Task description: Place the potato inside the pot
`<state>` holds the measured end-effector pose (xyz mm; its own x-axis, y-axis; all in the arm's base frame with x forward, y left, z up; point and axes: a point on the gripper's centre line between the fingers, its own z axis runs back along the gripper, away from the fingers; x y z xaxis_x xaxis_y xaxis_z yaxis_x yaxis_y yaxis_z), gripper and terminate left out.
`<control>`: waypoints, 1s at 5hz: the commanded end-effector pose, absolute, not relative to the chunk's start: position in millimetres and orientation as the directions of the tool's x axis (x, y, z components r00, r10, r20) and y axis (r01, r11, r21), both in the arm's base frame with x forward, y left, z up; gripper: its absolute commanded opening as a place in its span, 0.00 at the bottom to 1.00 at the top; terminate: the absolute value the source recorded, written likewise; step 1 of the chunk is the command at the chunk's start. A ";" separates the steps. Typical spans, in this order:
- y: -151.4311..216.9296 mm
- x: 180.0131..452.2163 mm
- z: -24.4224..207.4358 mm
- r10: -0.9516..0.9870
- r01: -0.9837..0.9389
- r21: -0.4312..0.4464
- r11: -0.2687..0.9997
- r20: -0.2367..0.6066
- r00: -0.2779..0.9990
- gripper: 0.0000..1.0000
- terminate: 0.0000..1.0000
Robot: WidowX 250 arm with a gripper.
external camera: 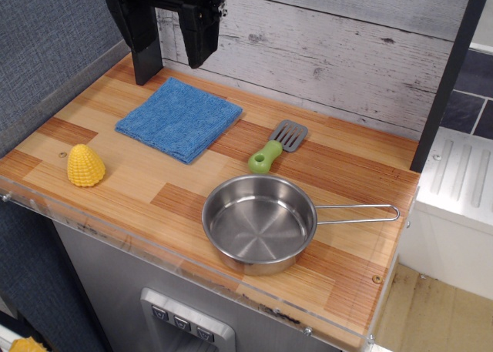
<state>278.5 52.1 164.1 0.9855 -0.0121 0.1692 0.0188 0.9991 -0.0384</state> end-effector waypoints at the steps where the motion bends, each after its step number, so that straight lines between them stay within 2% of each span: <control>1: 52.1 278.5 164.1 -0.012 0.019 -0.038 0.999 0.169 0.986 1.00 0.00; 3: 112.8 247.7 151.5 0.020 -0.023 0.015 1.000 0.160 0.987 1.00 0.00; 4: 140.2 232.2 139.2 -0.035 0.023 0.084 0.996 0.147 0.989 1.00 0.00; 5: 157.1 224.1 115.1 -0.051 0.037 0.123 0.992 0.116 0.992 1.00 0.00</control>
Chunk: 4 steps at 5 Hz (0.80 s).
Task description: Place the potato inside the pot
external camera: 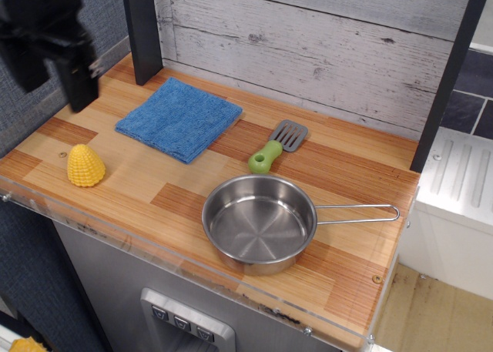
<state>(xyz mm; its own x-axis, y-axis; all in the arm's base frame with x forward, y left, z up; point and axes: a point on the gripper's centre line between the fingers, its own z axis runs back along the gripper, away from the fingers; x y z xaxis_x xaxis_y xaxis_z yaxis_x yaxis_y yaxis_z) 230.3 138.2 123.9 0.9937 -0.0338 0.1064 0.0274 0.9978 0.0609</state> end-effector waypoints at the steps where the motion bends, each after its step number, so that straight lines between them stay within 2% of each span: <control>1: 170.6 226.3 86.4 -0.019 0.006 0.162 0.987 0.078 0.997 1.00 0.00; 2: 178.3 229.9 64.4 0.015 -0.023 0.147 0.989 0.053 0.998 1.00 0.00; 4: 169.8 248.6 45.4 0.051 -0.058 0.089 0.994 0.082 0.995 1.00 0.00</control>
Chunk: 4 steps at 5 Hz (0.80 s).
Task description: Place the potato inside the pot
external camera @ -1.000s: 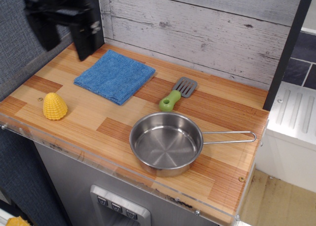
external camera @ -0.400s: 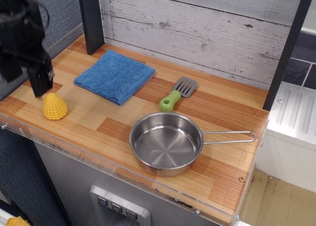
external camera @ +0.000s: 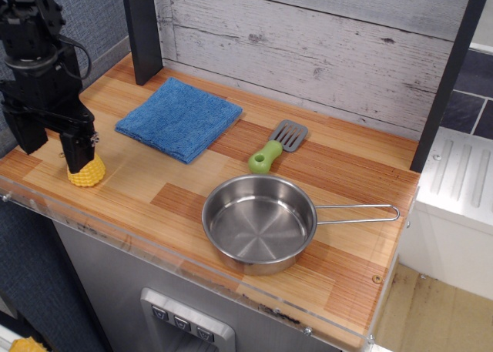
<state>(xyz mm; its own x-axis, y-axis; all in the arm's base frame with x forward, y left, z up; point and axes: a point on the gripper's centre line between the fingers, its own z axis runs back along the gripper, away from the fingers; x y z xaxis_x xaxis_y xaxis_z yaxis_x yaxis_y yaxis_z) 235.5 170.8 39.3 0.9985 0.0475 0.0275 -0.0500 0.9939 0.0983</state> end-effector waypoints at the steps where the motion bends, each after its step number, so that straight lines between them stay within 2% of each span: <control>1: 162.7 262.1 35.1 0.058 -0.064 0.063 0.996 0.092 0.994 1.00 0.00; 2: 160.6 270.3 30.6 0.048 -0.053 0.060 0.997 0.086 0.995 1.00 0.00; 3: 160.9 271.9 26.6 0.044 -0.049 0.065 0.997 0.076 0.996 0.00 0.00; 4: 157.9 272.4 34.4 0.031 -0.036 0.068 0.997 0.076 0.997 0.00 0.00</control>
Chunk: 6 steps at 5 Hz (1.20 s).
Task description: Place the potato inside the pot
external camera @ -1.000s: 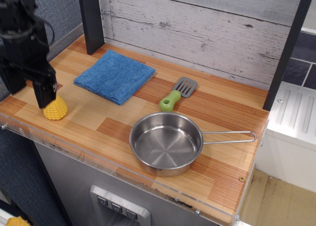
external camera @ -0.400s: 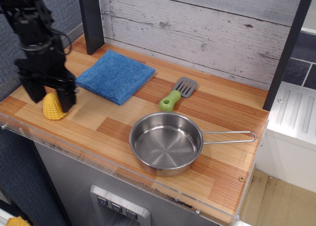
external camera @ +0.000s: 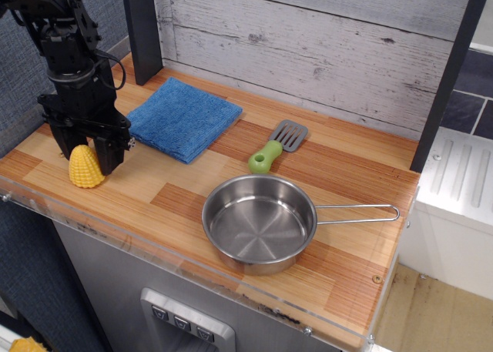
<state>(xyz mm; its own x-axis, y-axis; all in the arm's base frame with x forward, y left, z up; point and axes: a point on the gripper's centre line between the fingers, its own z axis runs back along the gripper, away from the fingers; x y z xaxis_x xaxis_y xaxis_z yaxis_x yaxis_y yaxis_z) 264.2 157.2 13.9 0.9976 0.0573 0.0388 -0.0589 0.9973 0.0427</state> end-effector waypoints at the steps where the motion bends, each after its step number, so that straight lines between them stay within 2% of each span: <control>1: 153.5 272.3 52.6 0.032 -0.036 0.040 0.999 0.098 0.995 0.00 0.00; 2: 126.0 271.4 100.9 0.080 -0.079 -0.014 0.997 0.156 0.985 0.00 0.00; 3: 80.0 278.0 130.0 0.106 -0.094 -0.076 0.993 0.179 0.978 0.00 0.00; 4: 30.8 285.8 116.0 0.050 -0.038 -0.104 0.994 0.118 0.992 0.00 0.00; 5: -20.0 282.7 97.8 -0.033 0.040 -0.080 0.996 0.087 0.996 0.00 0.00; 6: -50.2 279.9 75.3 -0.085 0.088 -0.032 0.996 0.071 0.994 0.00 0.00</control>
<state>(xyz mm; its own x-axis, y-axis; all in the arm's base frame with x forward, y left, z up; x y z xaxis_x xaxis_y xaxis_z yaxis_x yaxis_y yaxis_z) 279.6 -50.4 63.0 0.9962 -0.0791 0.0364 0.0801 0.9965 -0.0259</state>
